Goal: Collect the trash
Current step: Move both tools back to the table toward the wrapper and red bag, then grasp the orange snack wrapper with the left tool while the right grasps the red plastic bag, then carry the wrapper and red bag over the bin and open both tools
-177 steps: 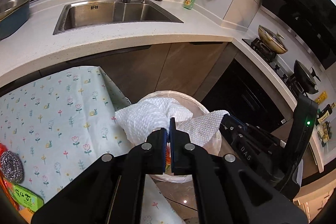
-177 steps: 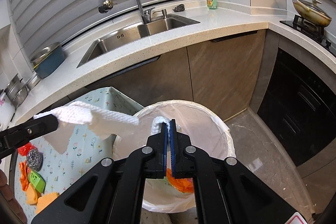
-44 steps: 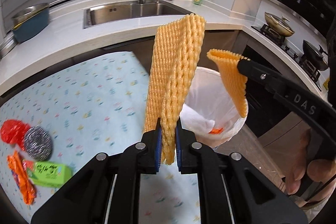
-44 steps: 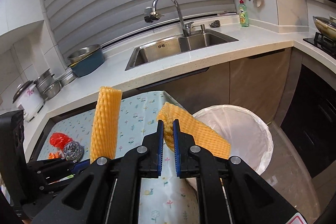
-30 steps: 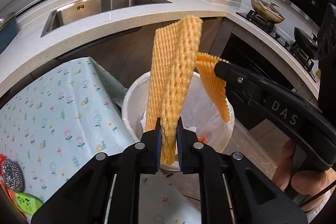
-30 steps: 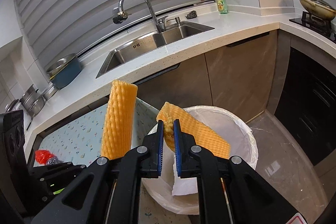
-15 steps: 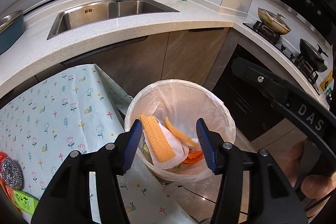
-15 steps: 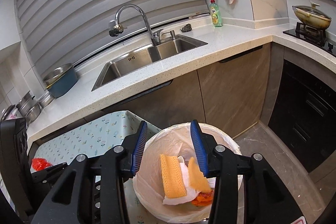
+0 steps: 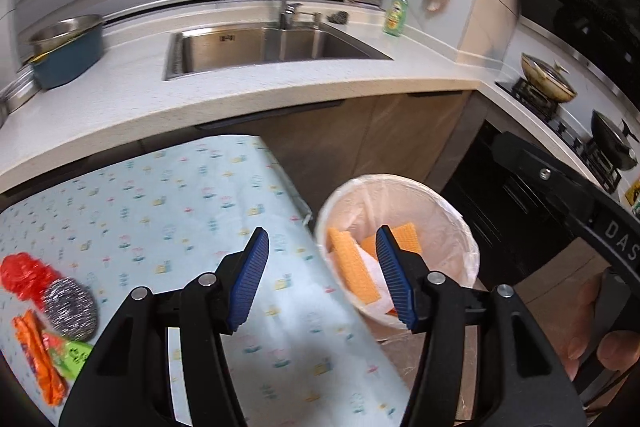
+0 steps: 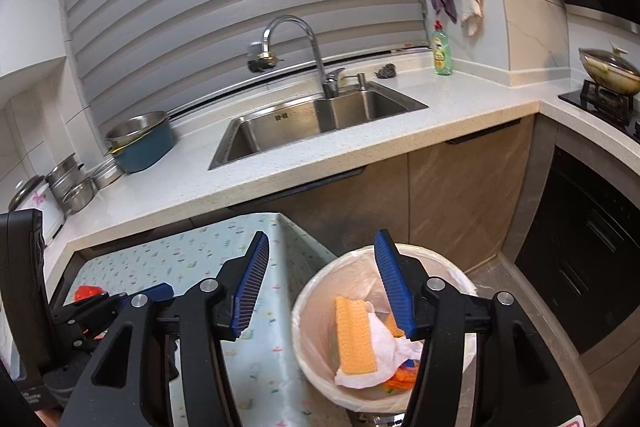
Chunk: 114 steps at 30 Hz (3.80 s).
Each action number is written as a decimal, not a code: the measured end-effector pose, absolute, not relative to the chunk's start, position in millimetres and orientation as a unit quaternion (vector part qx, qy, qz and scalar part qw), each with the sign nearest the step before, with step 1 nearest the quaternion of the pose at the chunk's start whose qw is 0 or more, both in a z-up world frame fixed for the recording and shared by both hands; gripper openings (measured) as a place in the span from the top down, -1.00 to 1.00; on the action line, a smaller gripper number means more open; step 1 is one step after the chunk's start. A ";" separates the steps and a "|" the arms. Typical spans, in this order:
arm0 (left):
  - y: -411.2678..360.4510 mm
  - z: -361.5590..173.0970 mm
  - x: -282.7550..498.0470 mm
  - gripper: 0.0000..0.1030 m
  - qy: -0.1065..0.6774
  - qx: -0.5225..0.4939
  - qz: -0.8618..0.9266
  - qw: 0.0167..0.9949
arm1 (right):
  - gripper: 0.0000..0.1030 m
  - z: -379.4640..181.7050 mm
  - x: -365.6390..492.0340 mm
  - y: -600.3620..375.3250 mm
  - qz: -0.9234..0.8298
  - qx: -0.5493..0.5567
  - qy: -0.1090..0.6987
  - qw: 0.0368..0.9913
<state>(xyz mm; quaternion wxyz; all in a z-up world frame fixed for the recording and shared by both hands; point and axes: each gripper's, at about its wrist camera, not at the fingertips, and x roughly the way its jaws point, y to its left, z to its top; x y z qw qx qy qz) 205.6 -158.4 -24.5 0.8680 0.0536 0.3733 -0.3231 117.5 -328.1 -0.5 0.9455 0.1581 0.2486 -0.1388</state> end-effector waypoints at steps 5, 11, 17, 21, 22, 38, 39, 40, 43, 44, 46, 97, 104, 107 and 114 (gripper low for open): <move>-100.7 -15.0 206.0 -0.17 0.364 0.037 -0.277 0.888 | -0.15 13.1 122.7 -283.9 -0.102 0.144 0.246 0.953; -30.3 -17.1 208.4 -0.33 0.367 0.036 -0.210 0.905 | -0.16 15.5 130.6 -218.2 -0.054 0.108 0.257 0.959; 38.6 -36.9 212.5 -0.43 0.392 0.033 -0.146 0.908 | -0.17 7.2 143.4 -159.0 -0.009 0.097 0.275 0.956; 83.3 -58.9 214.2 -0.48 0.412 0.012 -0.114 0.904 | -0.17 -4.1 154.2 -124.2 0.014 0.097 0.290 0.952; 95.2 -66.7 213.8 -0.48 0.420 0.007 -0.109 0.901 | -0.17 -7.7 156.3 -117.3 0.018 0.097 0.294 0.951; 162.0 -140.1 234.9 0.69 0.497 -0.069 -0.105 0.859 | -0.17 -61.5 194.3 -31.4 0.062 0.084 0.360 0.927; 165.4 -136.3 234.5 0.70 0.492 -0.071 -0.105 0.861 | -0.17 -62.6 197.8 -27.5 0.065 0.083 0.362 0.926; 169.4 -131.7 235.0 0.80 0.488 -0.077 -0.107 0.863 | -0.17 -63.7 201.2 -24.2 0.068 0.082 0.364 0.925; 183.7 -115.5 237.3 0.83 0.470 -0.090 -0.103 0.872 | -0.17 -65.7 215.5 -11.5 0.080 0.080 0.367 0.923; 189.0 -109.0 239.1 0.84 0.463 -0.092 -0.100 0.876 | -0.17 -66.2 220.8 -7.0 0.083 0.079 0.368 0.923; 197.2 -99.3 245.1 0.84 0.454 -0.099 -0.097 0.880 | -0.17 -68.0 232.8 1.3 0.090 0.079 0.370 0.921; -16.5 17.2 251.4 0.84 0.358 -0.009 -0.231 0.905 | 0.84 2.3 219.7 -192.2 -0.042 0.149 0.277 0.948; -92.1 17.3 226.0 0.84 0.359 0.021 -0.280 0.890 | 0.83 0.0 178.2 -257.1 -0.089 0.165 0.268 0.945; -121.0 14.2 214.9 0.84 0.360 0.035 -0.301 0.882 | 0.83 -4.1 159.6 -284.0 -0.110 0.173 0.267 0.942; -187.9 0.9 197.6 0.84 0.380 0.058 -0.361 0.850 | 0.83 -25.2 122.1 -343.4 -0.159 0.198 0.275 0.927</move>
